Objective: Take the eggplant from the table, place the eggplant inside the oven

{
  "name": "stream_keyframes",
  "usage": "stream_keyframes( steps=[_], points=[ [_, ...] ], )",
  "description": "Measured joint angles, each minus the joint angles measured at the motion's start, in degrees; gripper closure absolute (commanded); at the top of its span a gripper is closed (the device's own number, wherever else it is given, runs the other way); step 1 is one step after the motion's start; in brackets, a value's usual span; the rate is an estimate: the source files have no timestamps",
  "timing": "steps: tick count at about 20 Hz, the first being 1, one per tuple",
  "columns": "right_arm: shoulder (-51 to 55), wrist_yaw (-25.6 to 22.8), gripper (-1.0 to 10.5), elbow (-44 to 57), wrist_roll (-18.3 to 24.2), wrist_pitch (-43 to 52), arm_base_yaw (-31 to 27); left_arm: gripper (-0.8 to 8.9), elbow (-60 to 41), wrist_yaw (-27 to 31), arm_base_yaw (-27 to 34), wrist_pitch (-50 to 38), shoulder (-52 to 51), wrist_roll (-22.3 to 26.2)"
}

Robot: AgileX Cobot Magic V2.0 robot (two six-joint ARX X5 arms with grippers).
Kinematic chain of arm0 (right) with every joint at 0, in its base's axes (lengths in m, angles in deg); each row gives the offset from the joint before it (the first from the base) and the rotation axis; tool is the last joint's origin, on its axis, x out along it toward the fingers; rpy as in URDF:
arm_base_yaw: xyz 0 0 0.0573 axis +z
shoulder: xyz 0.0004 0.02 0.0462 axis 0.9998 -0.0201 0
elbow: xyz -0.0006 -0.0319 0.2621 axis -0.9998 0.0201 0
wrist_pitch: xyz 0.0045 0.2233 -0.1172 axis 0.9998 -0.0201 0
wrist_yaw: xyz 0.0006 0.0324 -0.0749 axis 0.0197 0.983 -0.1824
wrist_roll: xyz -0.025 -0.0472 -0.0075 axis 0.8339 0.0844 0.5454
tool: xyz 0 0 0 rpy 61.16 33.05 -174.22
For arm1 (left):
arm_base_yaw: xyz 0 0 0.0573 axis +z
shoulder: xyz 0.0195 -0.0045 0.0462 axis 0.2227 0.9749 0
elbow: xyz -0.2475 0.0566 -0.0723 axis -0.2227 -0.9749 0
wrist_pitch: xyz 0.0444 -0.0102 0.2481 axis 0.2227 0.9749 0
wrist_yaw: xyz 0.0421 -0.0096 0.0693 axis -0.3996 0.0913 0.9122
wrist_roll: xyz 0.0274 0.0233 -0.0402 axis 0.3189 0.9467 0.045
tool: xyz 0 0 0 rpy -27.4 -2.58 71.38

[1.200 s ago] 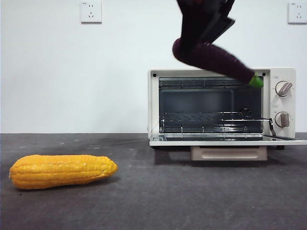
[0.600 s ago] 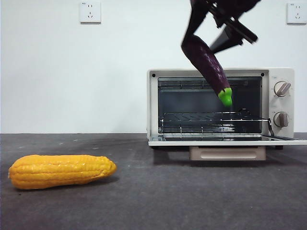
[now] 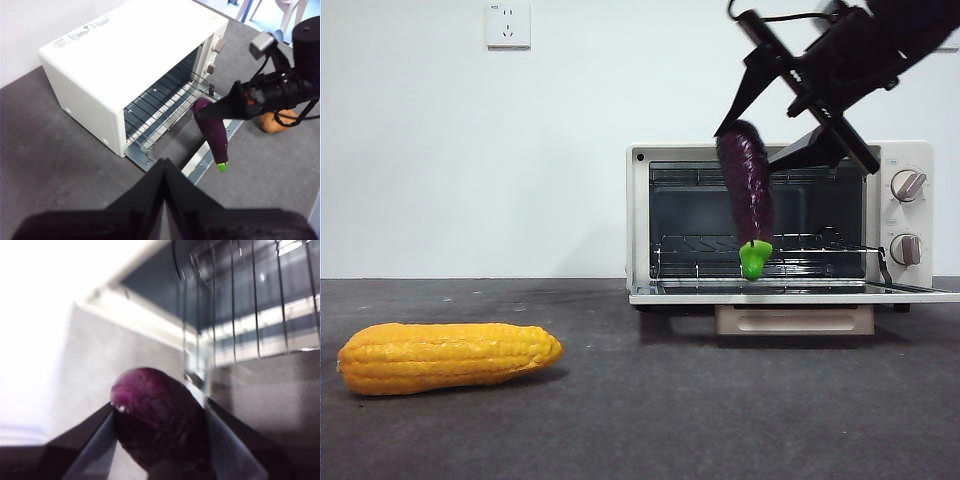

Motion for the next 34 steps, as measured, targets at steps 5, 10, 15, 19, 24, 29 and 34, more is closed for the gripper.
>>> stream_keyframes(
  steps=[5,10,15,19,24,29,34],
  points=[
    [4.92,0.37,9.6,10.58,-13.57,17.88,-4.2,8.19,0.0,0.0,0.0,0.0,0.0,0.13],
    [8.11,-5.01,9.6,19.43,-24.15,33.46,-6.47,8.19,0.0,0.0,0.0,0.02,0.0,0.11],
    [8.63,-10.93,9.6,27.71,-34.73,46.77,-7.89,8.19,0.0,-0.02,0.0,0.02,0.0,0.13],
    [8.63,-16.76,9.6,32.17,-40.41,51.8,-7.89,8.19,0.0,-0.02,0.0,0.02,0.0,0.13],
    [8.55,-23.87,9.6,33.44,-44.24,54.38,-7.89,8.19,0.0,-0.04,-0.42,0.13,0.0,0.13],
    [6.78,-28.79,9.6,33.44,-46.29,54.82,-7.82,8.19,0.0,-0.2,-1.33,0.33,0.0,0.13],
    [3.39,-35.6,9.6,33.44,-46.53,59.36,-5.68,8.19,0.0,-0.2,-2.51,0.52,0.0,0.13]
  ],
)
